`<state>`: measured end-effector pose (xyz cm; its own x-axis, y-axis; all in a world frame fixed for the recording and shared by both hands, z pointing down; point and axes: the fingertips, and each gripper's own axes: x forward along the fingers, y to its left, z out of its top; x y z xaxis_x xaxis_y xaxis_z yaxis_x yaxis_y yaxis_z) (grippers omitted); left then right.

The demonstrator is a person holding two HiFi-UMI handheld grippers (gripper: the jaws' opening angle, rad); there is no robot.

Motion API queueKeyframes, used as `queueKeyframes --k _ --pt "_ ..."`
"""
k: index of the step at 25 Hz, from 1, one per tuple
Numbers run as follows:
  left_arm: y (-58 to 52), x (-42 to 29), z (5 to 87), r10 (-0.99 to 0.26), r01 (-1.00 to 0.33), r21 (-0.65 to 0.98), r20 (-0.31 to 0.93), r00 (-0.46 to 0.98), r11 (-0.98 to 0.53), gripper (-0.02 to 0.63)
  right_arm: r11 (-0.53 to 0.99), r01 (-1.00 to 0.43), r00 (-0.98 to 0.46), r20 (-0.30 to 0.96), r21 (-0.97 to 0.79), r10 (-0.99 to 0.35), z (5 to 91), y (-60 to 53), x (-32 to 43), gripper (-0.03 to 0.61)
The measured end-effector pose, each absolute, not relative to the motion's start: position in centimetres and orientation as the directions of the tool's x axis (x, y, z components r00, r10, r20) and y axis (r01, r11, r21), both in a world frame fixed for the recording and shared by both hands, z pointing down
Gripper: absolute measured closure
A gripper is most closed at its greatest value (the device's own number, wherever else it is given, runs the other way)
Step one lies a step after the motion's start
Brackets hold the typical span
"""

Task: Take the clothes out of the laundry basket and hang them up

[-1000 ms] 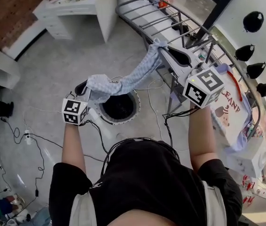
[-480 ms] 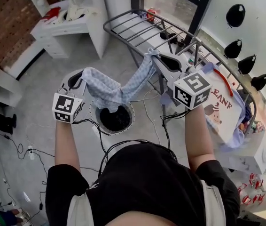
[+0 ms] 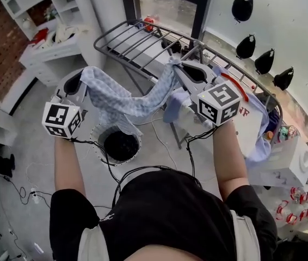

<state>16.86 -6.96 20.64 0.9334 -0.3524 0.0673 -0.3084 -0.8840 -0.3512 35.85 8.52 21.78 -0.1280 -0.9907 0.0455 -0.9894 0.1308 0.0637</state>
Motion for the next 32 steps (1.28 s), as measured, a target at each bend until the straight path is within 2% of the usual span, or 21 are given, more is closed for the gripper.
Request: queueKeyframes --k 10,19,32 --pt "-5.8 26.8 17.9 -0.281 -0.259 -0.324 0.022 0.959 -0.91 0.595 0.009 -0.998 -0.005 0.051 0.069 -0.999 23.0 12.6 43.4 0.532" --pt "-9.6 36.1 14.9 -0.168 -0.169 -0.344 -0.034 0.985 -0.924 0.595 -0.106 -0.987 0.113 0.055 0.124 -0.992 23.3 9.8 49.6 0.532" --pt "-21.1 54.0 14.6 0.036 0.04 -0.329 0.019 0.999 -0.943 0.595 -0.371 -0.922 0.384 0.133 0.113 -0.914 25.0 3.4 60.8 0.532"
